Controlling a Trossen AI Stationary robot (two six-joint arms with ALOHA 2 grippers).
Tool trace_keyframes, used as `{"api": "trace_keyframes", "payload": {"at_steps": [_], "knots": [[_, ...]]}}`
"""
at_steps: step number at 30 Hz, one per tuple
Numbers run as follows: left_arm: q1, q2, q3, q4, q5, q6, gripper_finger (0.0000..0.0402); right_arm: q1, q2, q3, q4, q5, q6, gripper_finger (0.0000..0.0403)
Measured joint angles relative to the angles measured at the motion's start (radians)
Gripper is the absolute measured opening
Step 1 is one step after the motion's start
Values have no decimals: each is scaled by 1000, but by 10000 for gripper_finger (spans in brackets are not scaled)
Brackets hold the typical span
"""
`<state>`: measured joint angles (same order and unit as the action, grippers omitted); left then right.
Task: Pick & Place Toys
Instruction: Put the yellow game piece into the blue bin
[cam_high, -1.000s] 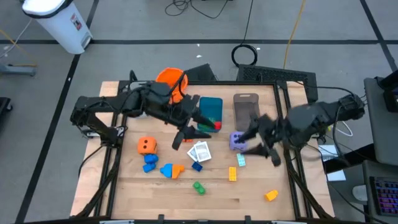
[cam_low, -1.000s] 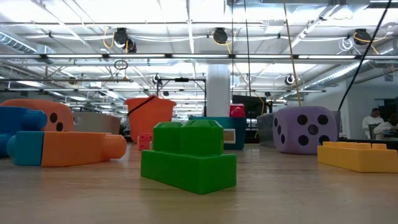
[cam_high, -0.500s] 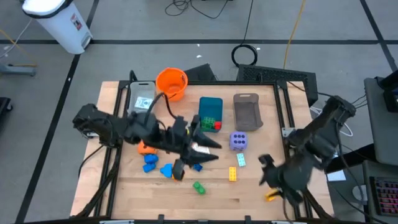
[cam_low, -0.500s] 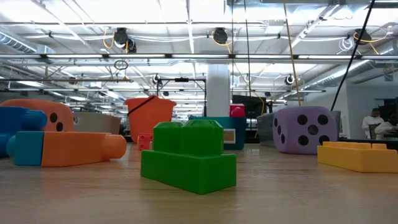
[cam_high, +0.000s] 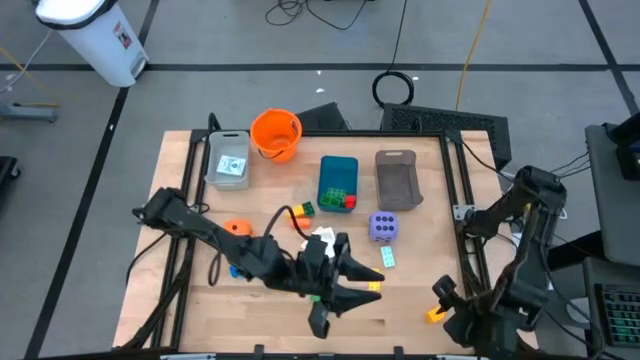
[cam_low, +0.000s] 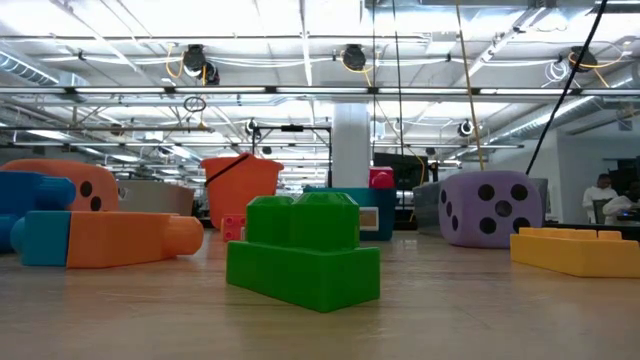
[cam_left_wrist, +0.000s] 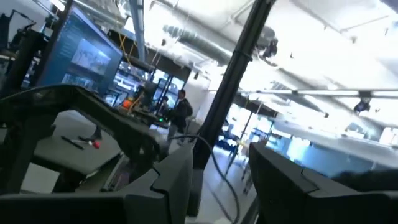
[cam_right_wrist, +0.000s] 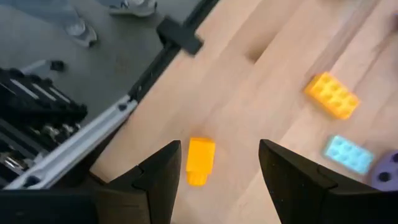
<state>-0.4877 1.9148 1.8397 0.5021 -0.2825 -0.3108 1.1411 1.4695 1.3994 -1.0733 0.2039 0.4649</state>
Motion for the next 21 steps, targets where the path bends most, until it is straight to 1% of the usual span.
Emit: {"api": "trace_keyframes", "payload": {"at_steps": [6,14,21], "knots": [[0,21,0,25,-2,-41,154,-14,1,-180,158,-63,23,208],[4,22,0,28,-8,-38,137,-56,1,-400,316,-207,122,208],[10,22,0,26,-8,-47,144,-61,1,-522,474,-233,152,208]]}}
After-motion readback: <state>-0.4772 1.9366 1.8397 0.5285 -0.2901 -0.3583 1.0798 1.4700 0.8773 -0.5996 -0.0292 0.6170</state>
